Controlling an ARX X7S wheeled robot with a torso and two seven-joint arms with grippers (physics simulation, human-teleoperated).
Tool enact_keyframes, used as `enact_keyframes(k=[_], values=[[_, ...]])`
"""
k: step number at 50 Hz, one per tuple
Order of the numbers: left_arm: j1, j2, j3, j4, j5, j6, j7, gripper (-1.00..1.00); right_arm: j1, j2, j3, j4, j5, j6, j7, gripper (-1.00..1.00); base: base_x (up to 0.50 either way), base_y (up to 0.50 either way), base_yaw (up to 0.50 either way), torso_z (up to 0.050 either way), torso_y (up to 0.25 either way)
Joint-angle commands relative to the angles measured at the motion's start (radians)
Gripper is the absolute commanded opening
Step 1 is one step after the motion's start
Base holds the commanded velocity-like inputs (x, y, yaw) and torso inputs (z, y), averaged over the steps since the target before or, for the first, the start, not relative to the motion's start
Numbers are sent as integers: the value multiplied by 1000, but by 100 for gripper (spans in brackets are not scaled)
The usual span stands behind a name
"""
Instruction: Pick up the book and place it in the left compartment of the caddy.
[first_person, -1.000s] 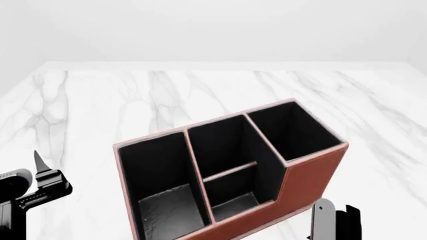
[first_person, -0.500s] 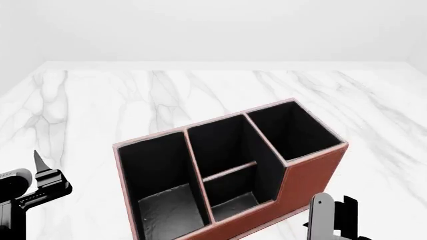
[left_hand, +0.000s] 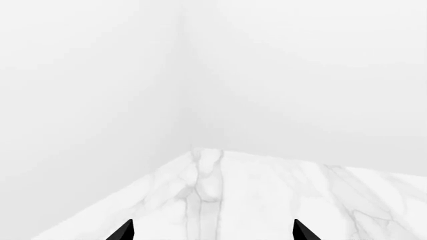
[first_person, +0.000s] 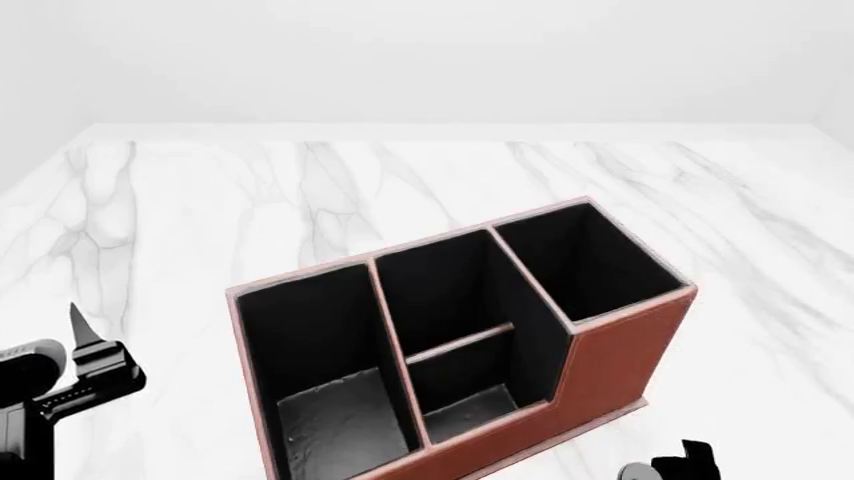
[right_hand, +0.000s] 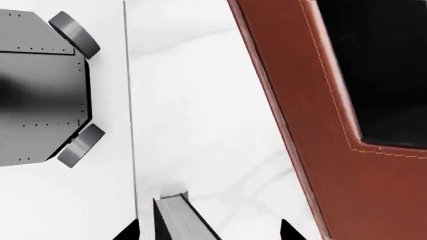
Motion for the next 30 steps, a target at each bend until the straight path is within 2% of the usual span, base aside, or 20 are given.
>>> enact_keyframes(k=[1, 16, 30], values=[[7, 1, 3, -9, 1, 13, 0, 100, -13, 27, -44, 5, -66, -50, -38, 100, 0, 0, 0, 0, 0], [23, -1, -15, -3, -9, 22, -2, 100, -80, -37, -184, 118, -267, -5, -89, 100, 0, 0, 0, 0, 0], [27, -5, -21, 2, -16, 22, -7, 100, -106, -58, -211, 200, -283, -31, -80, 100, 0, 0, 0, 0, 0]])
